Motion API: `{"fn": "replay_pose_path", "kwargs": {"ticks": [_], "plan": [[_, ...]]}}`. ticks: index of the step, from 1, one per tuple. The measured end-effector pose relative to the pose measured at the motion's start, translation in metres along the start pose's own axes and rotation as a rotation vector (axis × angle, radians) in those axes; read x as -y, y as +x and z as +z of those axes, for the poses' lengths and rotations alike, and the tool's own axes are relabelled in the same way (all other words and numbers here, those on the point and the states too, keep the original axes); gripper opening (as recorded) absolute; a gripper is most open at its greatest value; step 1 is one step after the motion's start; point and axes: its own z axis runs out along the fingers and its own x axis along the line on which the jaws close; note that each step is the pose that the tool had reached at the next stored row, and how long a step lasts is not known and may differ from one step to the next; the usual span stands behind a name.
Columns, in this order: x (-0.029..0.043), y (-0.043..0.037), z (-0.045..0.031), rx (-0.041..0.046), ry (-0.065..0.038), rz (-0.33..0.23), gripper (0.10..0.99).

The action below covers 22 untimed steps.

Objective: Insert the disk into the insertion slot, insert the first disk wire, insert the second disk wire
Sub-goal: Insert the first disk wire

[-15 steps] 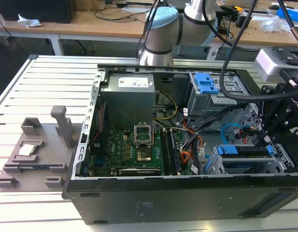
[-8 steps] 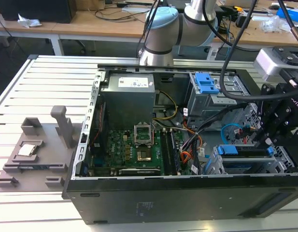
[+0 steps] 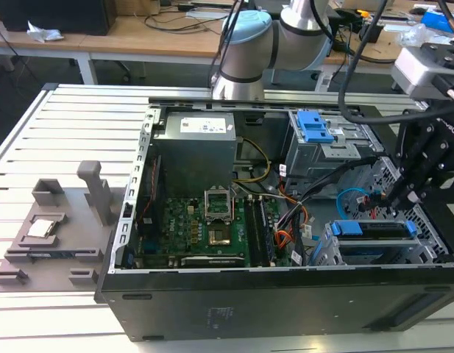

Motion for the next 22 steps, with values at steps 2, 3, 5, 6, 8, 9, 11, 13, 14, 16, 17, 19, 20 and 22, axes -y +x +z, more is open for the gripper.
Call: {"fn": "replay_pose_path", "kwargs": {"ticks": [2,3,5,6,8,9,11,13,14,16,17,19,20,22], "plan": [[0.0108,-0.0071,0.0026,-0.0005,-0.019,0.0,0.239],[0.012,-0.0079,0.0037,-0.0009,-0.022,0.0,0.239],[0.0123,-0.0106,0.0067,-0.0006,-0.023,0.0,0.239],[0.0124,-0.0122,0.0085,-0.0003,-0.024,-0.001,0.239],[0.0126,-0.0128,0.0122,-0.0003,-0.025,-0.001,0.239],[0.0127,-0.0132,0.0151,-0.0002,-0.026,-0.001,0.239],[0.0129,-0.0134,0.0183,-0.0003,-0.027,-0.001,0.239],[0.0131,-0.0134,0.0227,-0.0004,-0.028,-0.001,0.239],[0.0131,-0.0134,0.024,-0.0003,-0.028,-0.001,0.239],[0.0133,-0.0134,0.0254,-0.0005,-0.028,-0.001,0.239],[0.0138,-0.0134,0.0257,-0.0005,-0.028,-0.001,0.239],[0.0148,-0.015,0.0258,-0.0001,-0.028,-0.001,0.239],[0.0146,-0.0202,0.0258,0.0,-0.028,-0.001,0.239],[0.0145,-0.0228,0.0264,0.0025,-0.028,-0.001,0.239]]}}
